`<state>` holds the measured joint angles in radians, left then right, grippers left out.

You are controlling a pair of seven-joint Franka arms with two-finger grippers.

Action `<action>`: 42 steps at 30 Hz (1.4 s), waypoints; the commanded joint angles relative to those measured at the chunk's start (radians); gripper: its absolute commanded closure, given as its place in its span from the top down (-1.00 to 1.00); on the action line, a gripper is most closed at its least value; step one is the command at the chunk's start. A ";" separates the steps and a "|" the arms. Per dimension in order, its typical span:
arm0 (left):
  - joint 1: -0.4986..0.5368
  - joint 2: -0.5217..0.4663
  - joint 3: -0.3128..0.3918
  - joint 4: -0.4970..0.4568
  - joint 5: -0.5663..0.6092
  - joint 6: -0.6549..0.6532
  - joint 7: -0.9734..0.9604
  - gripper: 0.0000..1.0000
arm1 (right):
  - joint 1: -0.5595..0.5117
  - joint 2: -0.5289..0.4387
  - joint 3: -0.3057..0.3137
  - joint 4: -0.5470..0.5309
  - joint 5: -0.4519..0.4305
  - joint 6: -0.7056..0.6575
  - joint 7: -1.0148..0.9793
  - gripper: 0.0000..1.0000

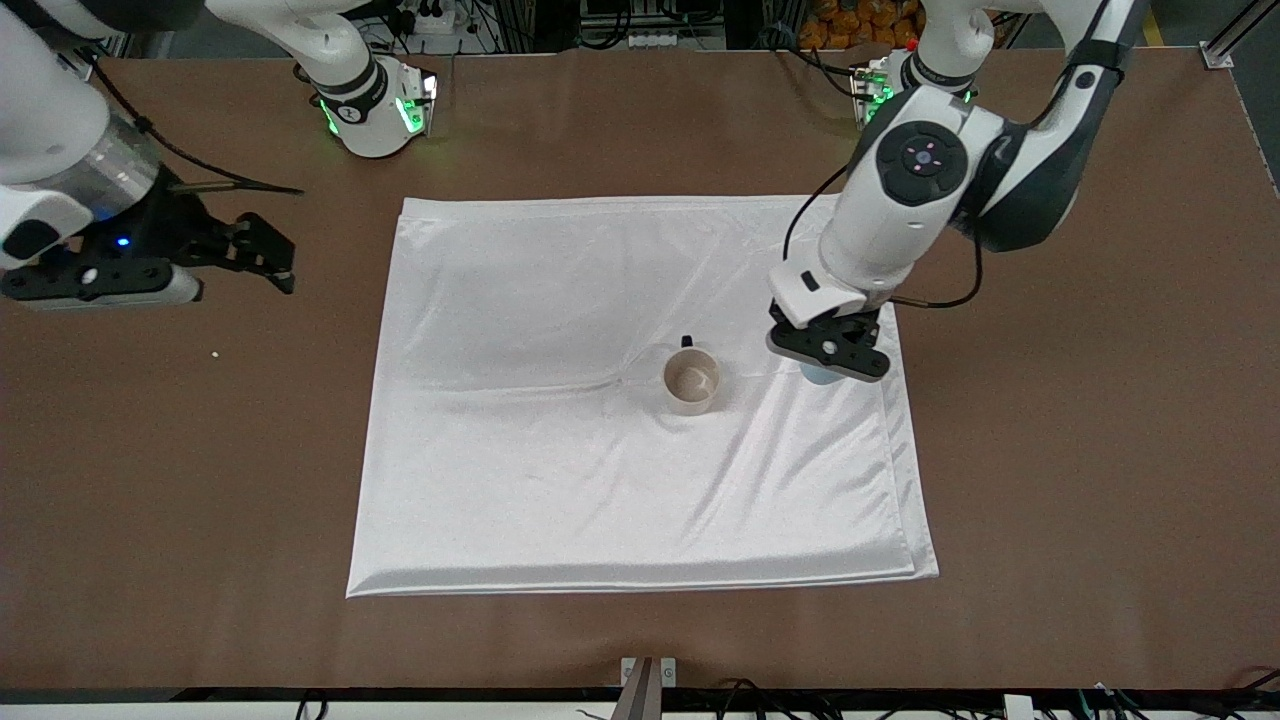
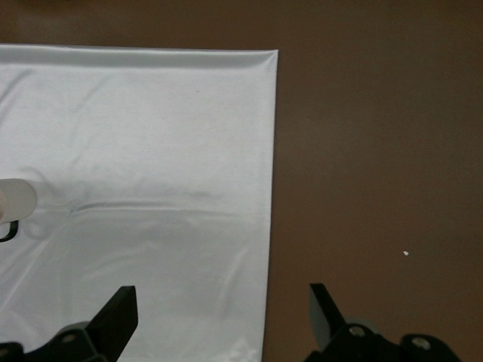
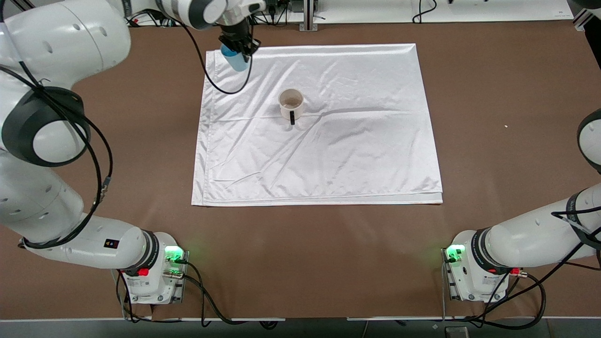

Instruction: Place blue cup into white mug on cloth

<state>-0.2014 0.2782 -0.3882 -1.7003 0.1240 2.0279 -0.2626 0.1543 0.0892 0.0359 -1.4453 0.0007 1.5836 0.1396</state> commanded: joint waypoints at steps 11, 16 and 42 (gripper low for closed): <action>-0.236 0.176 0.011 0.136 0.106 -0.020 -0.259 -1.00 | -0.050 -0.075 -0.122 -0.148 -0.001 0.101 -0.219 1.00; -0.272 0.217 0.015 0.153 0.153 -0.017 -0.311 -1.00 | -0.048 -0.097 -0.148 -0.185 0.001 0.111 -0.233 1.00; -0.354 0.383 0.065 0.268 0.235 0.051 -0.320 -1.00 | -0.025 -0.100 -0.218 -0.195 -0.001 0.111 -0.337 1.00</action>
<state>-0.5272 0.6367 -0.3503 -1.4671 0.3272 2.0653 -0.5555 0.1114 0.0223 -0.1682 -1.6066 0.0008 1.6809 -0.1831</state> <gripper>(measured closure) 0.952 0.000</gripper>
